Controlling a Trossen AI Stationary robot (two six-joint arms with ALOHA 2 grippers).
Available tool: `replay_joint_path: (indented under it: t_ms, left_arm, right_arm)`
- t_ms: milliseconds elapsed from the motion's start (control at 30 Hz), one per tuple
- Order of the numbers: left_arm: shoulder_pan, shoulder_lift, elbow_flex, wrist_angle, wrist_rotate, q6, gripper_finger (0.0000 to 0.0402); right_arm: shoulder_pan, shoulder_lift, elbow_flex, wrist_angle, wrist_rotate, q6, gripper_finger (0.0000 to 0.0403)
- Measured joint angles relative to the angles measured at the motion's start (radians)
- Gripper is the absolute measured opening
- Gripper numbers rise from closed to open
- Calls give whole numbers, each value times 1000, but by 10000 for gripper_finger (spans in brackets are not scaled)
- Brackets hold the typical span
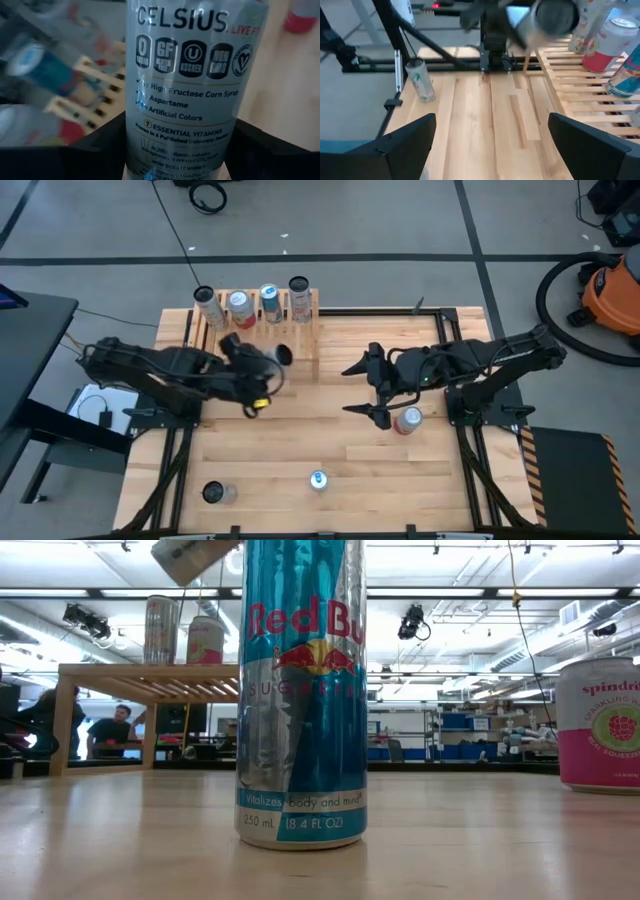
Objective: Place canned beverage on shelf
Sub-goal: Put the white yellow soda can on the shelf aligned with the other white yellow soda can
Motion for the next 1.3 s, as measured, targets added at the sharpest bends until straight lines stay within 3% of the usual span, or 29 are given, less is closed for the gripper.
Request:
replay_joint_path:
  t_ms: [200,533,667,767,867,1033,1133,1300]
  left_arm:
    - [-23,-96,1,-75,-127,-95,259]
    - [-49,-200,0,-87,-217,-129,259]
    - [-50,-204,0,-34,-213,-91,259]
    - [-46,-205,0,84,-199,37,259]
    - [-25,-214,0,286,-61,246,259]
    - [60,-243,0,527,300,471,259]
    - [129,-255,0,549,514,538,259]
    - [220,-257,1,550,677,602,259]
  right_arm:
    - [-3,-1,0,-27,8,-6,395]
    - [-25,-1,-1,-28,12,-59,395]
    - [-42,-1,-1,-28,12,-65,395]
    - [-56,-1,-1,-27,12,-82,395]
    - [-72,-1,-1,-27,12,-85,395]
    - [-95,-1,-2,-27,11,-85,395]
    - [-104,-1,-2,-27,11,-85,395]
    - [-120,-1,-2,-27,11,-76,395]
